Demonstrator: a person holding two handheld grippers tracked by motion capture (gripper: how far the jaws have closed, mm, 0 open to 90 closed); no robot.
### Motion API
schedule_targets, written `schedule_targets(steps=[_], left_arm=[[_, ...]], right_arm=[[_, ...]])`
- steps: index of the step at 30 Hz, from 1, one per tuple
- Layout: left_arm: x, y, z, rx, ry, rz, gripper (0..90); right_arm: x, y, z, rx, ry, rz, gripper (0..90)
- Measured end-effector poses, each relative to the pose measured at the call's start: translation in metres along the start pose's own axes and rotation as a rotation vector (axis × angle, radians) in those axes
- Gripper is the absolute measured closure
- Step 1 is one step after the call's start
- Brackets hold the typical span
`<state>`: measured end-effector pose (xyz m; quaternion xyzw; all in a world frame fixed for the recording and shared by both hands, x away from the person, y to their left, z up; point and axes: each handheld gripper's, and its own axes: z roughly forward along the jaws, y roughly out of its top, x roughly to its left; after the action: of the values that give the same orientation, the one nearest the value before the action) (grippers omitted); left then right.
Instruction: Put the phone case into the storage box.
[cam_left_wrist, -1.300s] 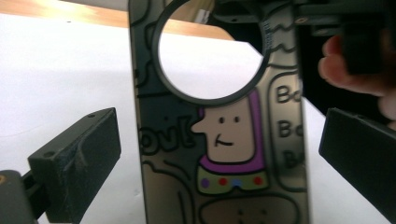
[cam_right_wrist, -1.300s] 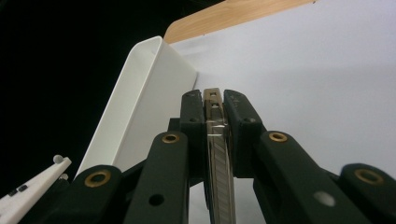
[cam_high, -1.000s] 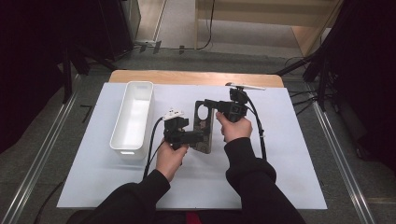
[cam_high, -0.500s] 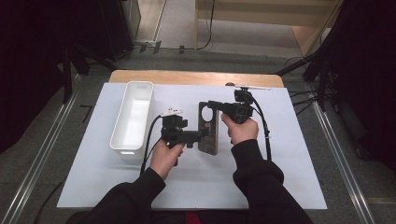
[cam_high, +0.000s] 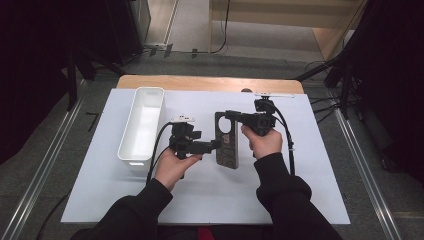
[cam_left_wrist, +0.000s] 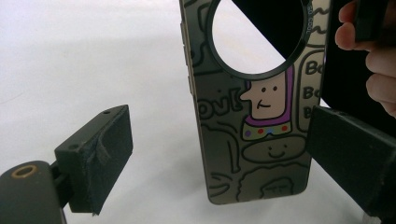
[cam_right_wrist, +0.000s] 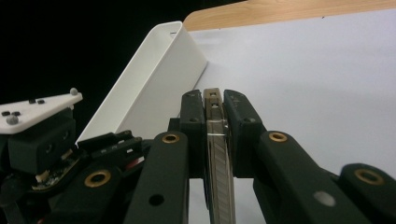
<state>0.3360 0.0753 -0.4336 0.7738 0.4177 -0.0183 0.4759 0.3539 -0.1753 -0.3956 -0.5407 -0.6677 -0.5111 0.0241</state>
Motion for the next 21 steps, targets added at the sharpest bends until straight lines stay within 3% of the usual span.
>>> schedule_targets(steps=[5,7,11,17,21], left_arm=[[0.002,0.002,-0.005,0.008,-0.027,0.008,7.0],[0.002,0.002,-0.007,-0.004,-0.019,0.024,14.9],[0.002,0.003,-0.009,0.018,-0.043,0.03,14.8],[0.002,0.004,-0.013,0.03,-0.038,0.044,14.8],[0.003,0.006,-0.017,0.035,-0.066,0.036,14.8]], right_arm=[[0.001,-0.003,-0.003,0.004,0.02,-0.02,77.7],[0.002,-0.004,-0.004,0.004,0.027,-0.032,77.7],[0.005,-0.007,-0.006,0.001,0.033,-0.057,77.6],[0.009,-0.011,-0.009,-0.001,0.053,-0.085,77.7],[0.012,-0.014,-0.011,-0.004,0.068,-0.118,77.7]])
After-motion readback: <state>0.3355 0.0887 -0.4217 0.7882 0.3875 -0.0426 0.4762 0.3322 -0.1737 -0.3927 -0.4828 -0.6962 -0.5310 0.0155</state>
